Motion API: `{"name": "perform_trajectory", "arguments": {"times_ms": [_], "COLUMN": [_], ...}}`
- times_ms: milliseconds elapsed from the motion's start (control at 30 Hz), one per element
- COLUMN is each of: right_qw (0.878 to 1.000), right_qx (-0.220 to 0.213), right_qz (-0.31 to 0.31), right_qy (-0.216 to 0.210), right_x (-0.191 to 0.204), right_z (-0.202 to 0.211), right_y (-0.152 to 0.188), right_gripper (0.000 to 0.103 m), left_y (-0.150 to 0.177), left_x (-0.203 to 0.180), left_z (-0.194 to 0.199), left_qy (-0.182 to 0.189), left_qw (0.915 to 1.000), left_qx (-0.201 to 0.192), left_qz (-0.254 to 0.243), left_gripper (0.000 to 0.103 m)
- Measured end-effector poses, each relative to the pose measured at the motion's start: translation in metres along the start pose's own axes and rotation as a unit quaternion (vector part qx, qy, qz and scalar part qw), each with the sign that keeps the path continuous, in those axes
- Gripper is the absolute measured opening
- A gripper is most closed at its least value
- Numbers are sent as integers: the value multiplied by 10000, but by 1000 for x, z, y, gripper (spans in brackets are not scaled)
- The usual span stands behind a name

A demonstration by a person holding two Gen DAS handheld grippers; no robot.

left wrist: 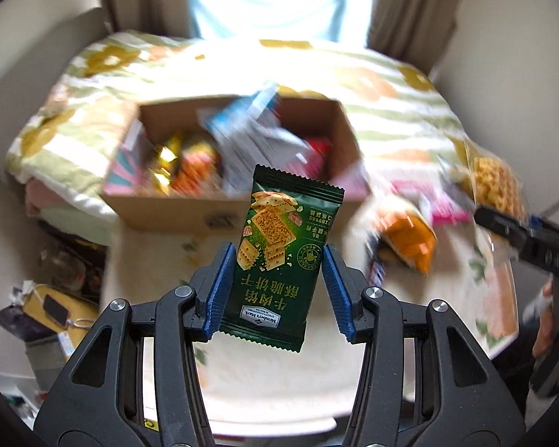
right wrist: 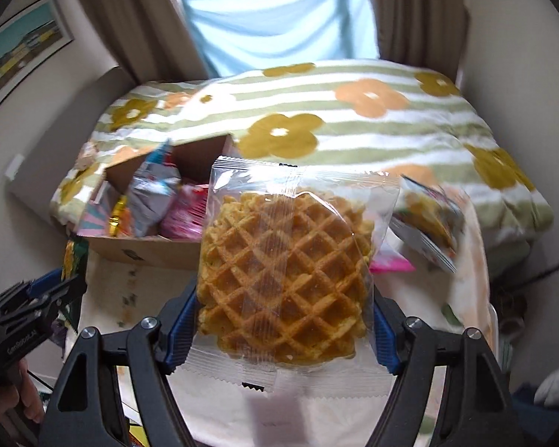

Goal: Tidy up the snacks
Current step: 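Carry the cracker packet and waffle to the box and release the cracker packet inside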

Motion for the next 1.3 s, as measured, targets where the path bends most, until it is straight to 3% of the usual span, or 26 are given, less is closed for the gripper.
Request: {"name": "perform_trajectory", "arguments": {"times_ms": [267,567,633,667,833,1067,1300], "right_qw": [9971,9944,9943,9943,9941,9917,9940], "right_qx": [136,419,472,503,622,727,675], "right_qz": [516,696,669,668,634,798,484], "right_qy": [-536,-670,-676,-665,-629,-697,-706], "right_x": [72,103,102,102,98,109,93], "right_z": [-56,-119,-126,-129,-138,-152,-157], "right_y": [-48,-77,-80,-81,-88,-96,-105], "right_gripper": [73,73,73,73,73,73,74], "left_y": [-71,-113,-111,-110,-97,-74,-70], "left_x": [51,85,87,88,95,101,96], "left_z": [-29,-111,-123,-127,-131,-125,-123], "left_qy": [-322,-336,-391,-438,-581,-496,-398], "left_qw": [9990,9983,9979,9976,9973,9972,9978], "left_qx": [-107,289,399,399,374,454,457], "left_qz": [285,390,341,357,253,315,256], "left_gripper": [44,47,79,103,103,103,103]}}
Point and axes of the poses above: each gripper's, at about its wrist camera, not at the fingertips, and z roughly against the way its jaws point, x to its left, y to its underside, the point moved 3 cm from there along -z, roughly the way its jaws point, and after that the axes turned 15 degrees about -y, right-handed, at the moved point
